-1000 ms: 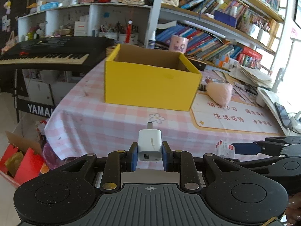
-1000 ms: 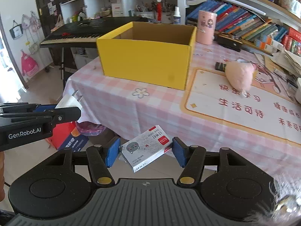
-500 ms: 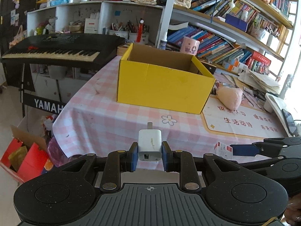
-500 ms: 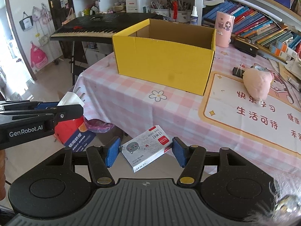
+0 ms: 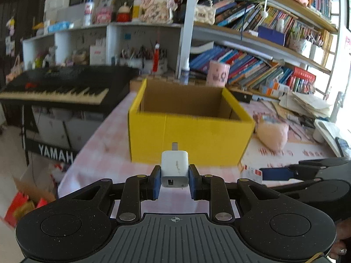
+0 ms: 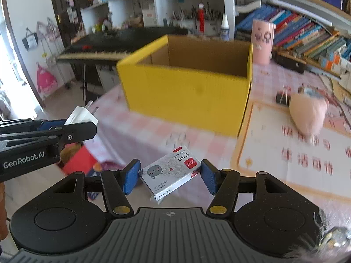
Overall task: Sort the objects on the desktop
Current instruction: 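Carry the plug and medicine box with both tools over the yellow box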
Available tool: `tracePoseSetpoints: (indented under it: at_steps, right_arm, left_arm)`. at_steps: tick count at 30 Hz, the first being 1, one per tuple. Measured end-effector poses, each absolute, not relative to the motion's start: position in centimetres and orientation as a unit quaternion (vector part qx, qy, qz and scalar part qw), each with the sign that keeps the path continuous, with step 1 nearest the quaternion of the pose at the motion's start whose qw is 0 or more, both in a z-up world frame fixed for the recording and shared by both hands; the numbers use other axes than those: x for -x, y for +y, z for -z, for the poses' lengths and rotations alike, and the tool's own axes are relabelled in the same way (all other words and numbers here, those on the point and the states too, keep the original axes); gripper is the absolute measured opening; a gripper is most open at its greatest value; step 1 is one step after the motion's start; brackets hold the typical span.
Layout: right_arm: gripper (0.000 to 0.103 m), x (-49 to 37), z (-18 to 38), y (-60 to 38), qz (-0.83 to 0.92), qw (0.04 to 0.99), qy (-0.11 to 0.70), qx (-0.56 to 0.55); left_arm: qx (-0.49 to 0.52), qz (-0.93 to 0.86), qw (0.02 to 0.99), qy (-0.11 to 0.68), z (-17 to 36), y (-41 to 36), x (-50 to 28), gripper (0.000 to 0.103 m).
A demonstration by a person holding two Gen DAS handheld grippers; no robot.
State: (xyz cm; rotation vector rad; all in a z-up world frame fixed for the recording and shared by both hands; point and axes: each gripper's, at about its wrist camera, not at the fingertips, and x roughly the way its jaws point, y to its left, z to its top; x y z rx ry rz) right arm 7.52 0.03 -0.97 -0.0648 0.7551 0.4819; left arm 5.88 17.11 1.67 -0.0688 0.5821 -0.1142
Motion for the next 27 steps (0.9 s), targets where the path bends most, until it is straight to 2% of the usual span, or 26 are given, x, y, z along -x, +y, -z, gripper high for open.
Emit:
tracePoseSetpoints:
  at_steps: [5,13,20,27]
  right_arm:
    - [0.057,-11.2,-1.4,-0.5,-0.236,0.918,0.32,0.001]
    - [0.057,-17.9,-4.6,-1.5,-0.24,0.925,0.29,-0.043]
    - [0.057,-23.7,-4.9,-0.9,-0.247,0.925,0.287,-0.019]
    - [0.058,-30.2,-3.9,1.8,-0.265,0.913,0.309,0.017]
  left_arm:
    - [0.017,0.051,0.965,0.257,-3.5,16.8,-9.8,0.024]
    - [0.006,0.039,0.968,0.248,-4.1,16.6,-15.7,0.024]
    - [0.018,0.038,0.963,0.267,-2.7,16.4,-20.2,0.024]
    - [0.014,0.042,0.946,0.322,-0.3,16.2,-25.4,0.024]
